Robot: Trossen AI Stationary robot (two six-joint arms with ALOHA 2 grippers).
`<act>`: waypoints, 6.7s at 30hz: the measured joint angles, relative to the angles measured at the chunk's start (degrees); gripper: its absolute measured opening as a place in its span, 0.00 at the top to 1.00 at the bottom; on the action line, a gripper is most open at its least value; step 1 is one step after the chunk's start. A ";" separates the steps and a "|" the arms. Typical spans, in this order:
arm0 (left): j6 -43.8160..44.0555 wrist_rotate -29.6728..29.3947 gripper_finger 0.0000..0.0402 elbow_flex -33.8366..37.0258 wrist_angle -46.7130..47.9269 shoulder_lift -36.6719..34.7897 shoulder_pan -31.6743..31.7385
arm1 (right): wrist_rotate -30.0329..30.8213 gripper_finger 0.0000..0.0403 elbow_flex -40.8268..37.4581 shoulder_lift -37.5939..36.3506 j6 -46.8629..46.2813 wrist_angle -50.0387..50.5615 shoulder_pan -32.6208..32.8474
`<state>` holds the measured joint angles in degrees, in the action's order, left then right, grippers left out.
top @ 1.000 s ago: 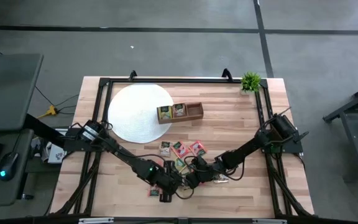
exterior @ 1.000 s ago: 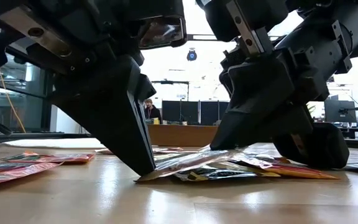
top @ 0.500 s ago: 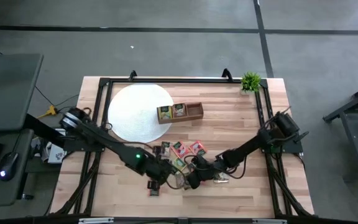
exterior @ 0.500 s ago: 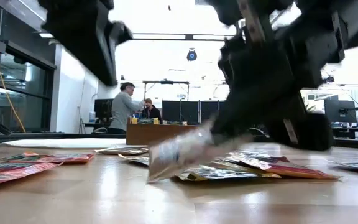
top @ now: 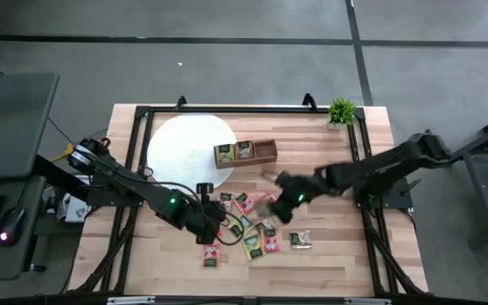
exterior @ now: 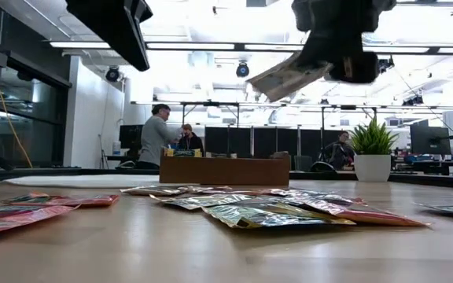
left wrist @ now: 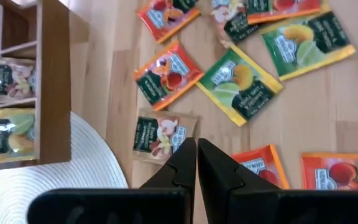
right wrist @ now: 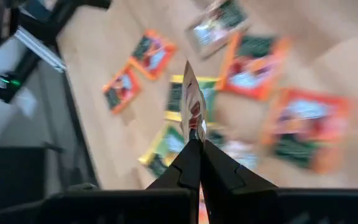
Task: Pick & Place Tea
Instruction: Put the brown tea bag into the middle compartment of the wooden organizer
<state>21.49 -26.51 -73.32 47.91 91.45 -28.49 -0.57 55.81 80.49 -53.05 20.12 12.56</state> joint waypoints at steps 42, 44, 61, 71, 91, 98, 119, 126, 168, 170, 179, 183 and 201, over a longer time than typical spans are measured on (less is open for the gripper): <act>-7.95 -12.72 0.97 -0.11 -11.30 -21.73 -1.89 | -0.60 1.00 67.44 44.38 87.04 55.42 -33.05; -9.69 -12.22 0.97 -0.11 -9.75 -22.85 -1.89 | -0.50 1.00 68.54 45.72 86.95 55.16 -33.05; -10.28 -10.06 0.97 -0.09 -5.47 -24.62 -1.90 | -1.48 1.00 68.24 47.95 87.56 49.96 -32.02; -9.04 -10.06 0.97 -0.09 -4.31 -24.62 -1.90 | -1.48 1.00 68.16 47.88 88.02 50.97 -32.02; -8.99 -9.83 0.97 -0.09 -4.31 -24.62 -1.90 | 1.64 0.94 63.23 47.80 87.62 48.92 -31.46; -8.99 -9.58 0.97 -0.09 -3.86 -24.62 -1.90 | 2.09 0.75 63.23 47.80 87.12 48.45 -31.19; -9.49 -7.44 0.97 -0.11 0.71 -23.51 -1.90 | -5.36 0.70 63.36 27.07 75.13 59.69 -33.46; -10.89 -6.08 0.97 -0.11 -1.44 -20.03 -1.88 | -5.78 0.75 63.36 14.64 69.22 62.03 -36.07; 15.85 35.84 0.97 -0.13 -59.01 17.44 18.50 | 14.26 1.00 -19.09 -15.68 5.37 8.62 17.81; 19.43 36.66 0.97 0.04 -61.21 18.98 18.53 | 14.21 1.00 -19.78 -14.66 4.11 7.78 19.98; 25.84 36.97 0.97 -6.64 -67.73 27.30 17.78 | 18.36 1.00 -20.40 -11.92 -3.47 6.54 30.19; 25.36 37.68 0.97 -11.78 -67.91 30.34 17.51 | 21.92 1.00 -20.37 -10.92 -6.61 3.65 33.82; 25.17 36.25 0.97 -17.42 -57.47 34.22 17.11 | 22.27 1.00 -20.37 3.17 -11.48 -7.26 37.74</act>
<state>46.65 9.74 -90.74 -9.57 125.66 -11.38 21.71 35.44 83.66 -64.53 12.86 50.30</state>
